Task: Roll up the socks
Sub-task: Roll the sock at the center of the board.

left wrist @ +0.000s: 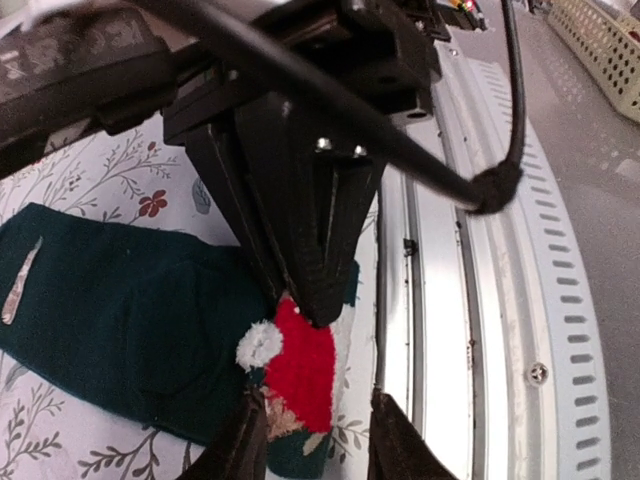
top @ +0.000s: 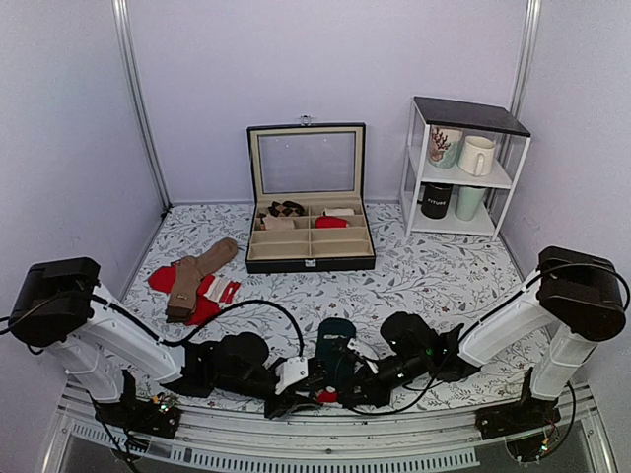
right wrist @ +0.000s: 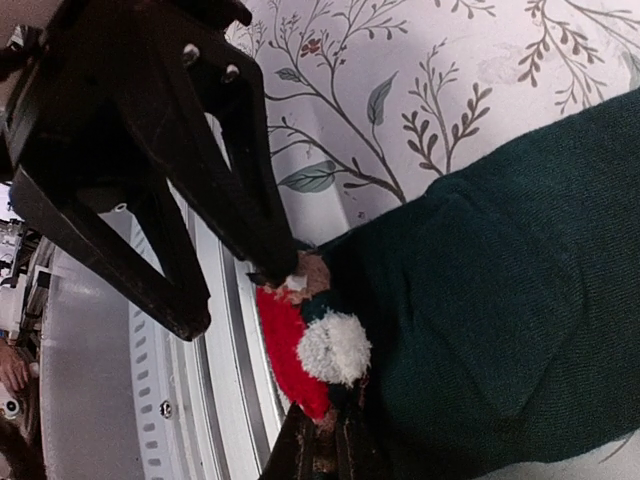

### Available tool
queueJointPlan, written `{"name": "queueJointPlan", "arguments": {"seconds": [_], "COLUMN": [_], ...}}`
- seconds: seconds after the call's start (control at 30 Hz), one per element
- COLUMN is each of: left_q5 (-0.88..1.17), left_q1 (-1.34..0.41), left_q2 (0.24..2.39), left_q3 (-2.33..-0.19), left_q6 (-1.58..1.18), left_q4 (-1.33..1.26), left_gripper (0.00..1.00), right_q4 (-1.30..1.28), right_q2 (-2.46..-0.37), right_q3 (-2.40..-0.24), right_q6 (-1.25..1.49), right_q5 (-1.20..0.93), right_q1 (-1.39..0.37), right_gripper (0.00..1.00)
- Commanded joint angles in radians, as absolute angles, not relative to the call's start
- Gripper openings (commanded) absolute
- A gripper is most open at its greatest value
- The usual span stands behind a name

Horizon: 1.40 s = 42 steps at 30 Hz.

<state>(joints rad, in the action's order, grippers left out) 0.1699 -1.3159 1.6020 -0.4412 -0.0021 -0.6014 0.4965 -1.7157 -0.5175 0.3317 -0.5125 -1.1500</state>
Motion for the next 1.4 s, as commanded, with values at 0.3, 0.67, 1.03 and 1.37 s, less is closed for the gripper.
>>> {"name": "queueJointPlan", "arguments": {"seconds": [0.3, 0.67, 1.03, 1.37], "left_q5": [0.175, 0.153, 0.145, 0.191], "left_q1": [-1.331, -1.34, -1.354, -1.324], "left_q2": [1.702, 1.761, 1.81, 1.813], "left_q3": [-0.425, -0.416, -0.412, -0.446], "left_q6": [0.017, -0.016, -0.053, -0.19], "left_q4": [-0.701, -0.711, -0.702, -0.576], "left_gripper": [0.34, 0.29, 0.0, 0.0], "right_q4": [0.232, 0.217, 0.201, 0.174], "right_q2": [-1.795, -1.811, -1.802, -1.622], "right_q3": [-0.518, -0.533, -0.548, -0.573], "right_q6": [0.351, 0.343, 0.342, 0.271], "right_q5": [-0.615, -0.647, -0.682, -0.379], "right_q1": [-1.104, -1.096, -1.091, -1.081], "right_gripper": [0.04, 0.04, 0.07, 0.32]}}
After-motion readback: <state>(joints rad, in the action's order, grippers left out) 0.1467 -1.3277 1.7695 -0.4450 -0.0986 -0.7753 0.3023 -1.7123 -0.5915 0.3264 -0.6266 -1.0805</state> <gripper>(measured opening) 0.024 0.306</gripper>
